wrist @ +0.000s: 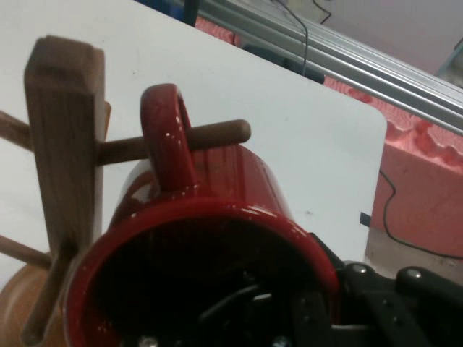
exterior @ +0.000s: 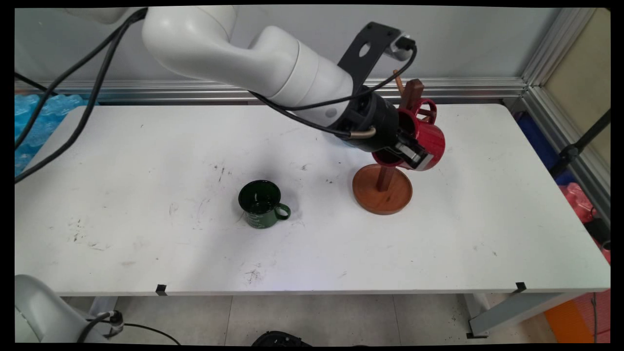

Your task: Place the picked object on the table

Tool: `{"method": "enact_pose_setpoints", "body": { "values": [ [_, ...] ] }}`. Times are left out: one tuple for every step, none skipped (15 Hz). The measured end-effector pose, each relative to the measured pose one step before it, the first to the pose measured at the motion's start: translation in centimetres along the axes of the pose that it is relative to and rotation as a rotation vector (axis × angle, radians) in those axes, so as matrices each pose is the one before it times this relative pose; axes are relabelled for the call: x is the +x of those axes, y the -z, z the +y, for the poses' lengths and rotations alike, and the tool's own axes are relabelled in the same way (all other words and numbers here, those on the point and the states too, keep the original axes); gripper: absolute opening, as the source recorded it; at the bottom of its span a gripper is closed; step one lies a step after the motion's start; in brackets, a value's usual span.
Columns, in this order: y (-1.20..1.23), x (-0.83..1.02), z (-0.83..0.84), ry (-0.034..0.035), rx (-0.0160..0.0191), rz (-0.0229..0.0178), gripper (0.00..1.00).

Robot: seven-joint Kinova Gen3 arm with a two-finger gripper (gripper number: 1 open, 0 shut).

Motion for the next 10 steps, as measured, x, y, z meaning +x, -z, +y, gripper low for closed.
{"method": "enact_pose_setpoints", "body": {
  "values": [
    [0.198, 0.13, -0.001, -0.00179, -0.00095, 0.00368, 0.0],
    [0.161, 0.062, 0.027, -0.00132, -0.00142, 0.00184, 0.0],
    [0.186, 0.063, 0.073, -0.00167, -0.00277, 0.00183, 0.0],
    [0.186, 0.02, 0.104, -0.0011, -0.00285, 0.0012, 0.0],
    [0.156, 0.029, 0.171, -0.00153, -0.0043, 0.00091, 0.0],
    [0.127, 0.037, 0.187, -0.00097, -0.00418, 0.00098, 0.0],
    [0.077, 0.027, 0.138, -0.0005, -0.00319, 0.00085, 0.0],
    [0.112, 0.044, 0.234, -0.00092, -0.00512, 0.0012, 0.0],
    [0.067, 0.024, 0.156, -0.00042, -0.00326, 0.00054, 0.0],
    [0.106, 0.04, 0.297, -0.00089, -0.0064, 0.00108, 0.0]
  ]
}}
